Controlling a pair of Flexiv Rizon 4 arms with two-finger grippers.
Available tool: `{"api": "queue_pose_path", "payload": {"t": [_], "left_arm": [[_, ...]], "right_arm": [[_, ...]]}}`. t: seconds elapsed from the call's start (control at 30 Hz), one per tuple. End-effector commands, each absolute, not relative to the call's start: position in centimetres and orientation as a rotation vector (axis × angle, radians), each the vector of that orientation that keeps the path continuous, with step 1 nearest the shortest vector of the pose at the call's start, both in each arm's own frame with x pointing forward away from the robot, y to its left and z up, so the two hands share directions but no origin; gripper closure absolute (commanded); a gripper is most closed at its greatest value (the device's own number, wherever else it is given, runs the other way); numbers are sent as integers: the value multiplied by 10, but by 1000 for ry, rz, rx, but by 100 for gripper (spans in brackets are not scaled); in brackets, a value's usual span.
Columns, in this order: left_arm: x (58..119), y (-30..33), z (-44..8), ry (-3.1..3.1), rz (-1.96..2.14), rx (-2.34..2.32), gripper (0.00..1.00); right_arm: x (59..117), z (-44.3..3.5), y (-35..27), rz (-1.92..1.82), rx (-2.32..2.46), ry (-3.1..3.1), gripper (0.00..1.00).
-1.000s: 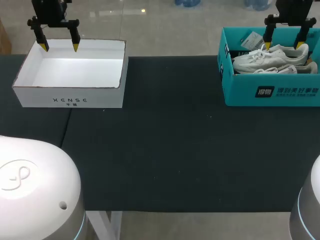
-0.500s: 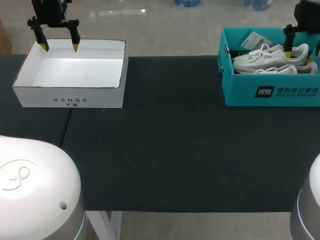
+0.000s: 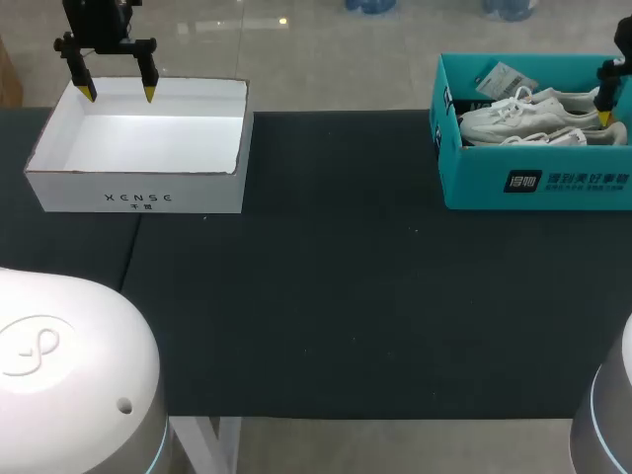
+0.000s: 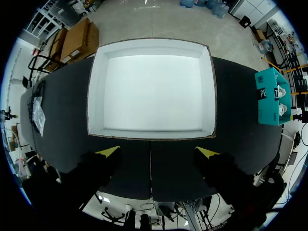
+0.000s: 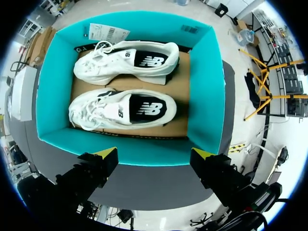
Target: Take the shoe out of the shoebox, open the shoe tongue, remove and reinsert the insole, then place the shoe into the shoebox
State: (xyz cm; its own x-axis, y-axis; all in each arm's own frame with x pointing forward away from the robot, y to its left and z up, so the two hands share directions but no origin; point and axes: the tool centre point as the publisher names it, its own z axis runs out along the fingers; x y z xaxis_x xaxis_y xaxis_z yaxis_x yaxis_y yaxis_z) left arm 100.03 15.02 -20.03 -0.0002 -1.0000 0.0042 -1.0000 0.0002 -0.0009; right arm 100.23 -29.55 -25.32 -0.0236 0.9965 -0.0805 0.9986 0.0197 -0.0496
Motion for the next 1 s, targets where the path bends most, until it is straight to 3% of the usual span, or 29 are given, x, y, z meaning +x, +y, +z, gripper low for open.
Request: {"api": "queue_pose_path", "payload": {"t": [0.03, 0.5, 1.0], "left_arm": [[1000, 150, -200, -2220, 2, 2220, 0], [1000, 150, -200, -2220, 2, 2220, 0], [1000, 150, -200, -2220, 2, 2220, 0]], "right_arm": [[1014, -251, -297, -157, 2189, 2256, 0], [1014, -251, -297, -157, 2189, 2256, 0], [1026, -292, -303, -12, 2138, 2316, 0]]}}
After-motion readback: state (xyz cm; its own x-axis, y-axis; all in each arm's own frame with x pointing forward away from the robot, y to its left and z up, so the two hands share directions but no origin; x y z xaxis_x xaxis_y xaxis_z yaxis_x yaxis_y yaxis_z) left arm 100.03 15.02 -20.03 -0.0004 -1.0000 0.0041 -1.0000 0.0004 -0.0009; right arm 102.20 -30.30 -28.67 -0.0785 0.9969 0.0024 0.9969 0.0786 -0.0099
